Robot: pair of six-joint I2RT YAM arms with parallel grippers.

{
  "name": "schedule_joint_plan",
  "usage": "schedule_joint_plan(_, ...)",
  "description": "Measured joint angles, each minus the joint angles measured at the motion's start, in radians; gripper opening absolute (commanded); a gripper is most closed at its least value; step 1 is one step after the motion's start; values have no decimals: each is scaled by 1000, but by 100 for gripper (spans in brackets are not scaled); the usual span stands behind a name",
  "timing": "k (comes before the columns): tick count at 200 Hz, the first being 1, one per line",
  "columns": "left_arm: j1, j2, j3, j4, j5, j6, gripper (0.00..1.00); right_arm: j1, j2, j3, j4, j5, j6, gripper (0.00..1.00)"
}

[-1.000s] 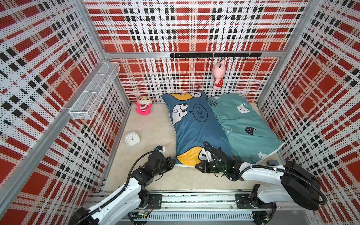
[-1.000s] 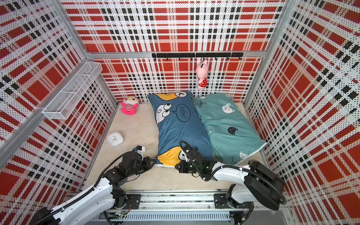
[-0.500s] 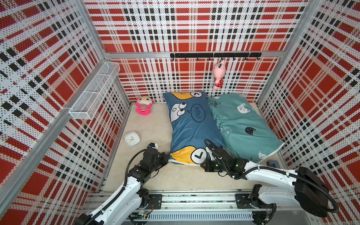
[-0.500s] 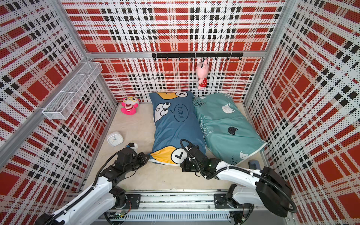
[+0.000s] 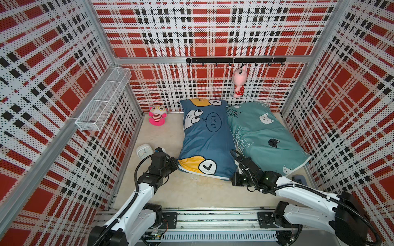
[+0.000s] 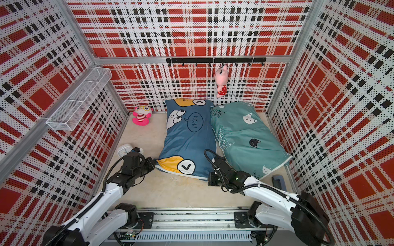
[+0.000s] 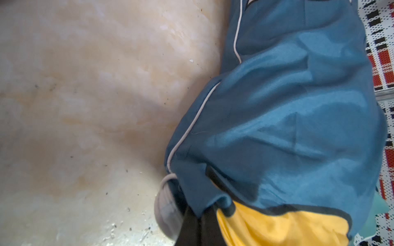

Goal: Zip up pillowcases
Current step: Zip the zipper on the pillowcase, then place the pillowcase at the center of the board, then move the pillowcase to the center of the board.

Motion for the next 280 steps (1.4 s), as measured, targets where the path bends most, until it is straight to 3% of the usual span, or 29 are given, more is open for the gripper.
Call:
schedule_joint_plan(117, 59, 30, 6, 8, 10, 42, 0, -71, -23, -51, -101, 27, -29, 0)
schedule_joint_plan(130, 55, 30, 6, 8, 8, 42, 0, -71, -36, -37, -116, 25, -40, 21)
schedule_joint_plan(136, 47, 29, 6, 8, 2, 42, 1, -72, -43, -19, -138, 29, -50, 39)
schedule_joint_plan(151, 29, 23, 12, 2, -18, 47, 37, -82, -59, 55, -198, 41, -83, 75)
schedule_joint_plan(161, 23, 15, 30, -17, -29, 50, 55, -102, -71, 119, -229, 41, -107, 98)
schedule_joint_plan(180, 24, 10, 116, -55, -63, 77, 77, -218, -104, 224, -269, 14, -174, 100)
schedule_joint_plan(201, 24, 10, 233, -71, -105, 128, 90, -414, -98, 327, -317, -18, -261, 100)
schedule_joint_plan(228, 24, 17, 300, -43, -143, 170, 97, -701, 41, 480, -330, -36, -365, 100)
schedule_joint_plan(251, 16, 50, 291, -2, -153, 178, 100, -927, 243, 591, -251, -42, -428, 100)
schedule_joint_plan(280, -13, 83, 261, 46, -153, 176, 100, -1086, 553, 771, -132, -61, -466, 100)
